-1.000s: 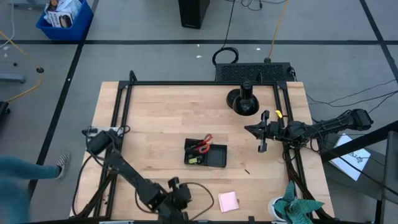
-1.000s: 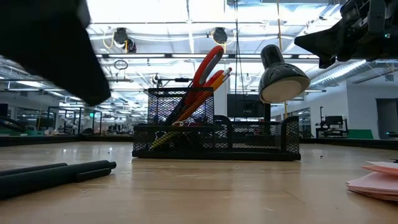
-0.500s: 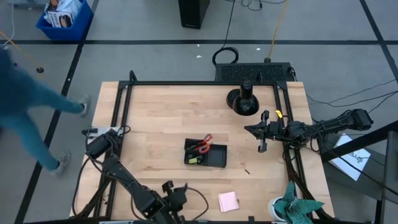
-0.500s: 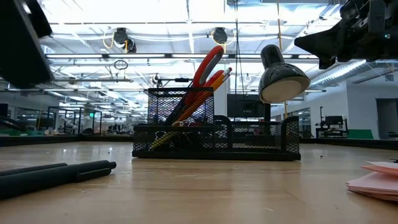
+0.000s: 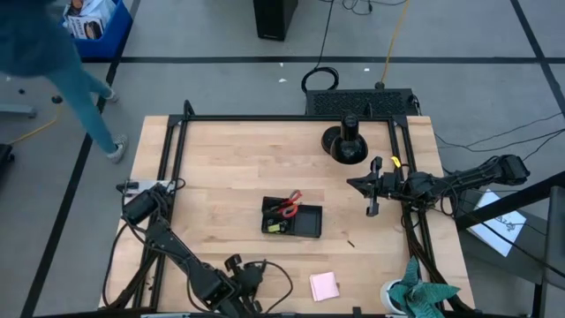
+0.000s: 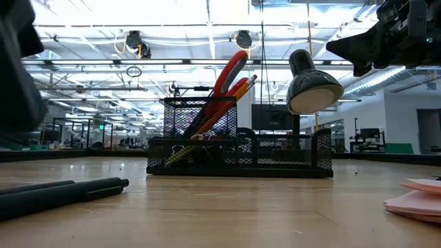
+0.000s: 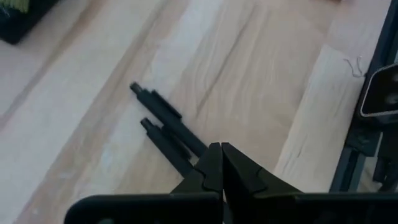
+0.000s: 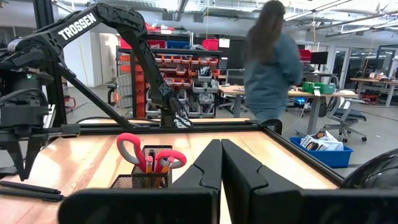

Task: Pick and place office supplies into organizer
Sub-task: Put the black pen into the black desk organizer

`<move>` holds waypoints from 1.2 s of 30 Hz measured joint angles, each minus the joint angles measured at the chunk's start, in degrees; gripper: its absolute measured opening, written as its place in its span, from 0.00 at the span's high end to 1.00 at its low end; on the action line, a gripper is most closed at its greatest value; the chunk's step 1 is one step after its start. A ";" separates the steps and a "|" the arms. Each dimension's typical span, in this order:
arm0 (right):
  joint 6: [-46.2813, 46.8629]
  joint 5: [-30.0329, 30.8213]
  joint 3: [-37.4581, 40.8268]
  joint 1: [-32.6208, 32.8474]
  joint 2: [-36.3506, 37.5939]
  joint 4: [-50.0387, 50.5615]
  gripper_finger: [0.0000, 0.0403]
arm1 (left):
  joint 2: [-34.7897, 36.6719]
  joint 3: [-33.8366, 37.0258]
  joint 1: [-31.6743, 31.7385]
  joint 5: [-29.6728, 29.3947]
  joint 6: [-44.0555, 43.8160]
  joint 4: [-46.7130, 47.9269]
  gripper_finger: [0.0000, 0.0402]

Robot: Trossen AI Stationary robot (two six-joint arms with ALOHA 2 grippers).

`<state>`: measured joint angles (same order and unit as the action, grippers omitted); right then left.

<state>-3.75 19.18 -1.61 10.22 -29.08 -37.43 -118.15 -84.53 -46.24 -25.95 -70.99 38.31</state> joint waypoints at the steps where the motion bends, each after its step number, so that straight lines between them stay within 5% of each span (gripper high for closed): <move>1: -0.03 0.00 -0.01 0.00 0.00 0.00 1.00 | 0.00 0.00 0.00 0.41 -0.25 0.03 1.00; 36: 0.02 -0.02 0.00 0.00 0.00 0.42 1.00 | -4.15 -0.07 -2.67 5.23 -6.53 9.07 1.00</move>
<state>-3.73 19.16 -1.61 10.22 -29.08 -37.01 -122.30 -84.60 -48.90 -20.73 -77.52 47.38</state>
